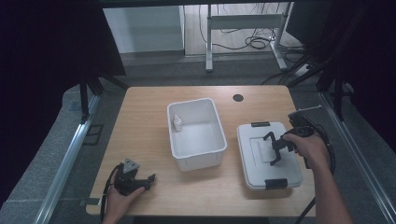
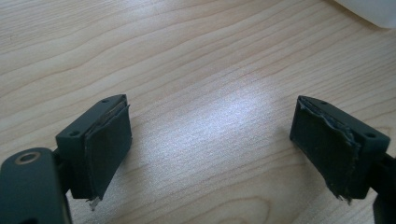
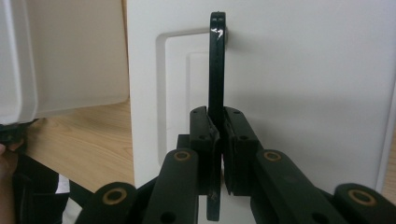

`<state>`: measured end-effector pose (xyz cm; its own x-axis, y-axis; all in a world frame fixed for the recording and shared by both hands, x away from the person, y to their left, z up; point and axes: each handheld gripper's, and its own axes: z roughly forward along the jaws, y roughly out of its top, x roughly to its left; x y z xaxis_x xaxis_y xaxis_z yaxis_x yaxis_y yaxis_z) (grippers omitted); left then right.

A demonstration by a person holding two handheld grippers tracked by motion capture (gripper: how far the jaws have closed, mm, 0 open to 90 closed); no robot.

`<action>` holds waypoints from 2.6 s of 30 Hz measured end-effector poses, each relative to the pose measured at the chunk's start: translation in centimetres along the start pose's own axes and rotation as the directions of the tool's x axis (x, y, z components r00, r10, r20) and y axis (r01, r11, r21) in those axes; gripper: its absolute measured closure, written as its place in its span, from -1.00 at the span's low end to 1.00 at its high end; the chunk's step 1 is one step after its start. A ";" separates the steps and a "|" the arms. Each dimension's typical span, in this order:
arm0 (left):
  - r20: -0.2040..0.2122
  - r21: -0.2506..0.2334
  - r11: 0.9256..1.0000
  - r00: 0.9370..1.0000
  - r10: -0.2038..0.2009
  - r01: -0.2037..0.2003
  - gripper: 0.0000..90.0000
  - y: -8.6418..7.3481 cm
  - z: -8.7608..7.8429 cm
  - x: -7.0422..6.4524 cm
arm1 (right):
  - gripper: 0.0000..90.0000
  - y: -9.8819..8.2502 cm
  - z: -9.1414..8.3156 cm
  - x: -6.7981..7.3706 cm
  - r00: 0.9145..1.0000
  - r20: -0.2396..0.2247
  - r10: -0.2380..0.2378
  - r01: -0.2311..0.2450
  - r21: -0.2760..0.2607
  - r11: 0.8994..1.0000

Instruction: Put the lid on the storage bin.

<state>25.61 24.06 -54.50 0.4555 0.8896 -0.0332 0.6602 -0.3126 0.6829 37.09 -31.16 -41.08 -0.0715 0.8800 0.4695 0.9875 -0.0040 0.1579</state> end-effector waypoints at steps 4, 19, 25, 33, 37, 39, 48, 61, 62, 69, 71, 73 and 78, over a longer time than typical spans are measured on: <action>0.000 0.000 1.000 1.000 0.001 -0.001 -0.72 0.0 0.0 0.0 | 0.86 0.3 -1.1 0.4 1.000 -0.011 -0.007 0.007 -0.028 1.000; 0.000 -0.001 1.000 1.000 0.001 -0.001 -0.72 0.0 0.0 0.0 | 0.86 2.0 -4.1 3.8 0.999 -0.033 -0.030 0.027 -0.094 0.995; 0.001 0.000 1.000 1.000 0.001 -0.001 -0.72 0.0 0.0 0.0 | 0.86 2.7 -4.3 5.2 0.998 -0.046 -0.034 0.029 -0.097 0.995; 0.001 -0.001 1.000 1.000 0.000 0.000 -0.72 0.0 0.0 -0.1 | 0.86 3.4 -4.4 7.0 0.997 -0.052 -0.050 0.045 -0.095 0.994; 0.001 -0.001 1.000 1.000 0.000 0.000 -0.72 0.0 0.0 -0.1 | 0.86 3.6 -4.3 7.8 0.997 -0.059 -0.053 0.047 -0.093 0.995; 0.001 -0.001 1.000 1.000 0.000 0.000 -0.72 0.0 0.0 -0.1 | 0.86 3.7 -4.3 8.0 0.997 -0.057 -0.055 0.049 -0.096 0.994; 0.000 0.000 1.000 1.000 0.001 -0.001 -0.72 -0.1 -0.1 -0.1 | 0.86 4.3 -4.5 9.3 0.997 -0.060 -0.056 0.049 -0.109 0.993; 0.001 0.002 1.000 1.000 0.006 -0.006 -0.72 -0.1 -0.1 -0.1 | 0.86 5.0 -3.9 11.2 0.996 -0.060 -0.059 0.053 -0.102 0.993; 0.002 0.002 1.000 1.000 0.007 -0.007 -0.72 -0.1 -0.1 -0.1 | 0.86 5.0 -3.8 11.3 0.996 -0.062 -0.060 0.053 -0.100 0.994; 0.003 0.002 1.000 1.000 0.007 -0.007 -0.72 -0.1 -0.1 -0.2 | 0.86 5.4 -3.3 12.6 0.995 -0.065 -0.069 0.062 -0.097 0.993; 0.003 0.002 1.000 1.000 0.006 -0.006 -0.72 -0.1 -0.1 -0.2 | 0.86 5.5 -3.2 13.0 0.995 -0.063 -0.076 0.070 -0.095 0.993; 0.003 0.003 1.000 1.000 0.006 -0.006 -0.73 -0.1 -0.1 -0.2 | 0.86 5.6 -3.2 13.4 0.995 -0.065 -0.076 0.070 -0.095 0.993; 0.003 0.001 1.000 1.000 0.007 -0.007 -0.73 -0.1 -0.1 -0.2 | 0.86 5.8 -2.9 14.4 0.994 -0.068 -0.086 0.080 -0.092 0.993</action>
<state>25.42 23.96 -54.48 0.4618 0.8865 -0.0310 0.6580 -0.3189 0.6821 41.39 -19.92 -30.93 -0.1658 0.8427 0.5122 0.9615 0.0227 0.2738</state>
